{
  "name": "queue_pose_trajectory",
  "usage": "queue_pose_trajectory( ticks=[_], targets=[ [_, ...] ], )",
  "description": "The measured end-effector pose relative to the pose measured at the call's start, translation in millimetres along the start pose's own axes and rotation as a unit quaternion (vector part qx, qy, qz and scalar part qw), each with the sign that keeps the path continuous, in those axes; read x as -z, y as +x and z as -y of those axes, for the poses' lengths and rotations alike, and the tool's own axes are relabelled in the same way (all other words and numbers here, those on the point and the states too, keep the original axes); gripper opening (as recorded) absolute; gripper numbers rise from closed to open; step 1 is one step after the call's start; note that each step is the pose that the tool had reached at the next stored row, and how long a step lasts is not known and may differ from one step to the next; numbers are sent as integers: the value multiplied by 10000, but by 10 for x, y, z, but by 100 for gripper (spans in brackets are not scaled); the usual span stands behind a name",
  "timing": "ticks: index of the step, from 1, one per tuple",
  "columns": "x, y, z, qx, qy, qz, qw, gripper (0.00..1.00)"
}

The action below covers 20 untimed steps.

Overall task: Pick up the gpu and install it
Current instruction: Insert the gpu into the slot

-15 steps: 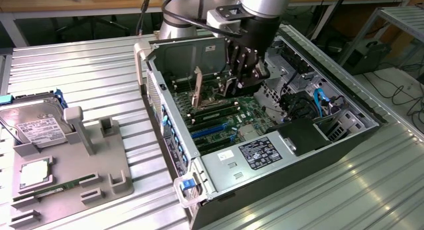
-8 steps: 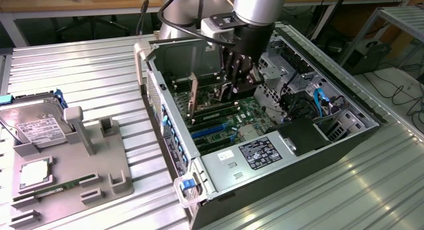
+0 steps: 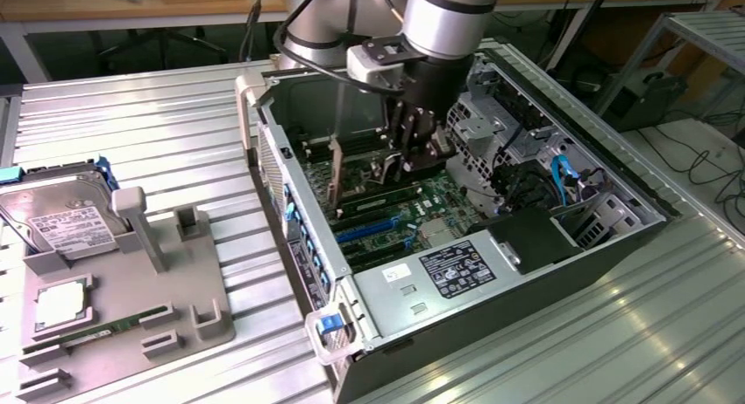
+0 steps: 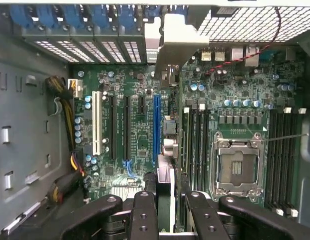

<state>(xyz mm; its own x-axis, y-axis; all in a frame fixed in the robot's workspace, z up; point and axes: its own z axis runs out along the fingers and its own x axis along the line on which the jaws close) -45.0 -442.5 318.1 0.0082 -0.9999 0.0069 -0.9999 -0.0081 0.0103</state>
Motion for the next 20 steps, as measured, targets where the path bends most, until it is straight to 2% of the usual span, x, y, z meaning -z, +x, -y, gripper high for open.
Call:
queue_pose_trajectory(
  ticks=[3, 7, 11, 14, 20],
  targets=[
    [-63, 0, -62, -6, 0, 1, 10000, 27],
    [-135, 22, -72, -5, 0, 0, 10000, 27],
    [-229, 39, -140, -6, 0, 0, 10000, 27],
    [-286, 75, -163, -6, 1, 2, 10000, 27],
    [-396, 81, -214, -6, 0, 1, 10000, 27]
  ],
)
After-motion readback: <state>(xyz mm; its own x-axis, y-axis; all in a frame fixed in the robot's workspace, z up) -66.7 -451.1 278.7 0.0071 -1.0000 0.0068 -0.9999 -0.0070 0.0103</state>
